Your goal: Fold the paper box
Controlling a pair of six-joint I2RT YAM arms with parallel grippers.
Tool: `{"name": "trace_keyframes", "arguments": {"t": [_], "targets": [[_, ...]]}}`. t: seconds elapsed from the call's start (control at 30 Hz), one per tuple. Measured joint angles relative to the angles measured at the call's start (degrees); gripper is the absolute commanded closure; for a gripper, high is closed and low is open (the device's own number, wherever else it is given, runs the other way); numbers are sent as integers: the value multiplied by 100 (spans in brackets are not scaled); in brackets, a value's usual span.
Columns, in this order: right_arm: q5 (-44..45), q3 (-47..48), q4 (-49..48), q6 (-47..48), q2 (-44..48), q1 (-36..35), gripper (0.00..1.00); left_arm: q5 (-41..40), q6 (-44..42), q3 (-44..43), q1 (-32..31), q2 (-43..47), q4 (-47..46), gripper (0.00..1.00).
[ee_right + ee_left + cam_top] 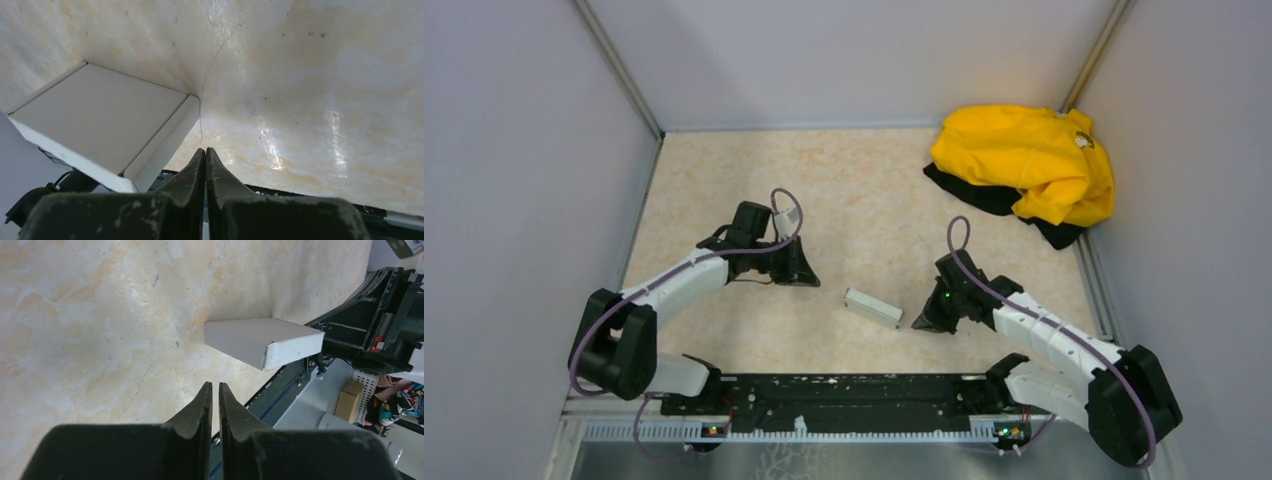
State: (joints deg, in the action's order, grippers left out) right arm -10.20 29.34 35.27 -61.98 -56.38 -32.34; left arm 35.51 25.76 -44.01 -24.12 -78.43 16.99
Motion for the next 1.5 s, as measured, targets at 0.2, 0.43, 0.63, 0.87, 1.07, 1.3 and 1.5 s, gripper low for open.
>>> {"name": "trace_keyframes", "arguments": {"t": [0.2, 0.43, 0.63, 0.87, 1.07, 1.3, 1.5], "targets": [[-116, -46, -538, 114, -905, 0, 100, -251, -243, 0, -17, -417, 72, 85], [-199, 122, -894, 299, -1652, 0, 100, -304, -343, 2, -48, -896, -24, 85], [-271, 557, -1161, 431, -2218, 0, 100, -302, -372, 2, -81, -1119, -118, 85], [-330, 1250, -1305, 645, -3012, 0, 100, -297, -398, 2, -87, -1156, -162, 85], [-417, 1832, -1425, 870, -3683, 0, 100, -273, -389, 2, -87, -1156, -199, 85], [-319, 2321, -1207, 1416, -3775, 0, 92, -358, -332, -35, -87, -833, -151, 80], [-107, 2557, -929, 2100, -3440, 2, 86, -739, -332, -313, -87, -284, 81, 70]]}}
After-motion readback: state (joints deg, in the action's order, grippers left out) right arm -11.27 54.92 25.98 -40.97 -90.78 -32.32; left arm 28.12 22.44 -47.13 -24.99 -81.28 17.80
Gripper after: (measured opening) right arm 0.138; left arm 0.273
